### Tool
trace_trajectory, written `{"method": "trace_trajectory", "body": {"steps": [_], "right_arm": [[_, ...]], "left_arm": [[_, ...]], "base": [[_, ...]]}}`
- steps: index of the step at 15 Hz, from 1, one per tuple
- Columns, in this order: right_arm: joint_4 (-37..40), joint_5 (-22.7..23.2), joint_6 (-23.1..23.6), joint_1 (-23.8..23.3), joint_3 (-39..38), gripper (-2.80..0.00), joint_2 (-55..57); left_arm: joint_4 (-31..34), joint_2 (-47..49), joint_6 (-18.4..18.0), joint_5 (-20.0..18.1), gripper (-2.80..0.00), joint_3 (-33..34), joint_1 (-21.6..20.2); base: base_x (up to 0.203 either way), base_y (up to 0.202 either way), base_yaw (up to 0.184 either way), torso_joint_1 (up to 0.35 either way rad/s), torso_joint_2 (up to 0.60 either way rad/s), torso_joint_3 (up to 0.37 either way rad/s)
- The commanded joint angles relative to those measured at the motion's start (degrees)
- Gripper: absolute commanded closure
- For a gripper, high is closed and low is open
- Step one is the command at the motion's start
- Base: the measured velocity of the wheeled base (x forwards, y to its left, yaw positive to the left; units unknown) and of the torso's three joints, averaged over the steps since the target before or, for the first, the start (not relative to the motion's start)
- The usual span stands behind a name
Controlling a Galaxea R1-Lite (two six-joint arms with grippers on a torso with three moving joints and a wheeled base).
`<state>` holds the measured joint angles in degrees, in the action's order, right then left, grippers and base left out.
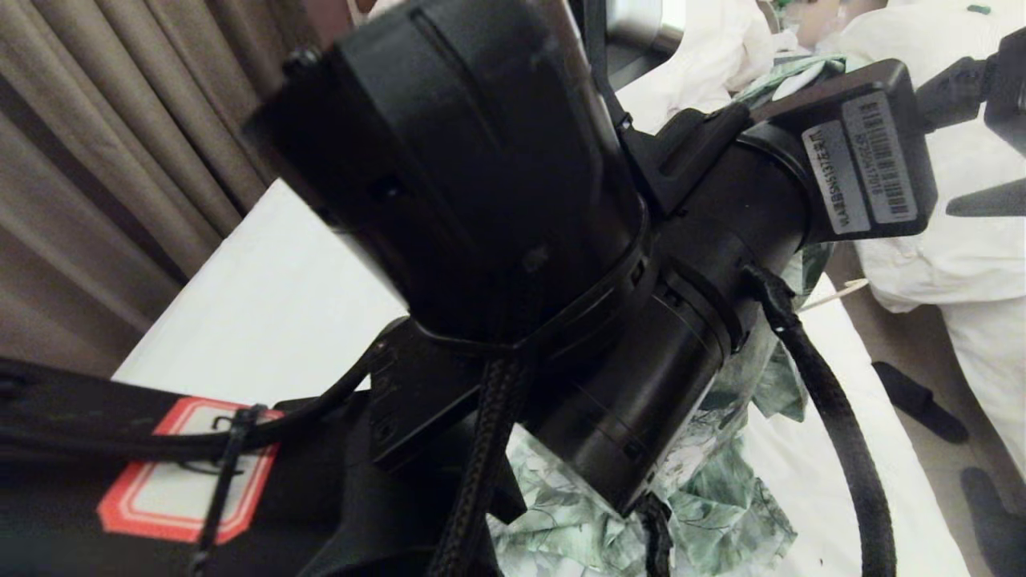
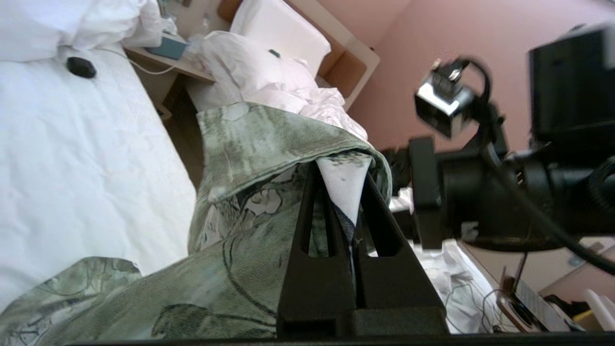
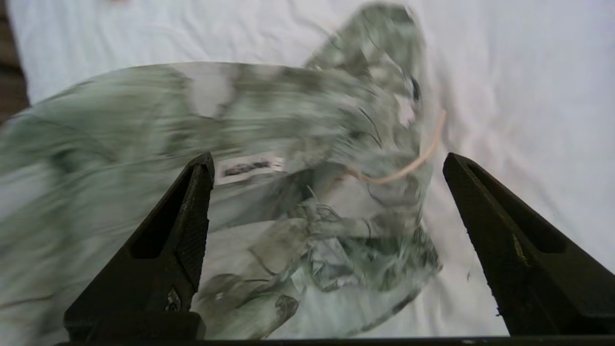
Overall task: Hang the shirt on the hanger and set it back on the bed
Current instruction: Take the clothes hanger out of the clothes
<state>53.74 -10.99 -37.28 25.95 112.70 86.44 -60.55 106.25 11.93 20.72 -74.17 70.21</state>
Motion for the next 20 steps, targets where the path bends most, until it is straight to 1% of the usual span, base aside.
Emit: {"method": "trace_trajectory", "body": {"steps": [1, 3, 4, 6, 10, 12, 16, 17, 19, 20], "right_arm": [[1.0, 0.3, -2.4, -1.1, -0.7, -2.8, 1.2], [0.6, 2.8, -4.9, -2.2, -5.5, -2.8, 0.8], [-0.4, 4.9, -5.5, -3.5, -8.3, -2.8, 0.5], [-4.4, 7.5, -5.9, -5.2, -13.9, -2.8, -0.5], [-18.9, 8.6, -5.9, -6.0, -29.0, -2.8, -3.7], [-27.3, 9.0, -5.8, -6.0, -34.4, -2.8, -6.5], [-49.0, 13.2, -5.1, -6.0, -48.6, -2.8, -11.5], [-52.8, 13.9, -4.9, -6.0, -51.0, -2.8, -12.3], [-54.4, 14.2, -4.3, -6.2, -52.4, -2.8, -12.7], [-54.4, 14.1, -2.8, -6.3, -52.6, -2.8, -12.6]], "left_arm": [[-0.4, 0.4, 0.1, 0.1, 0.0, -0.4, -0.3], [-0.4, 0.4, 0.1, 0.0, 0.0, -0.6, -0.4], [-0.3, 0.4, 0.1, 0.0, 0.0, -0.9, -0.4], [-0.3, 0.3, 0.0, 0.1, 0.0, -1.2, -0.7], [-0.3, 0.3, 0.0, 0.1, 0.0, -1.5, -1.2], [-0.3, 0.2, 0.0, 0.0, 0.0, -1.6, -1.2], [-0.2, 0.0, 0.0, 0.1, 0.0, -1.9, -1.2], [-0.2, -0.1, 0.0, 0.1, 0.0, -2.0, -1.2], [-0.2, -0.3, -0.1, 0.1, 0.0, -2.0, -1.3], [-0.2, -0.3, -0.1, 0.1, 0.0, -2.0, -1.3]], "base": [[0.0, 0.0, 0.0, 0.0, 0.0, 0.0], [0.0, 0.0, 0.0, 0.0, 0.0, 0.0], [0.0, 0.0, 0.0, 0.0, 0.0, 0.0], [0.0, 0.0, 0.0, 0.0, 0.0, 0.0], [0.0, 0.0, 0.0, 0.0, 0.0, 0.0], [0.0, 0.0, 0.0, 0.0, 0.0, 0.0], [0.0, 0.0, 0.0, 0.0, 0.0, 0.0], [0.0, 0.0, 0.0, 0.0, 0.0, 0.0], [0.0, 0.0, 0.0, 0.0, 0.0, 0.0], [0.0, 0.0, 0.0, 0.0, 0.0, 0.0]]}}
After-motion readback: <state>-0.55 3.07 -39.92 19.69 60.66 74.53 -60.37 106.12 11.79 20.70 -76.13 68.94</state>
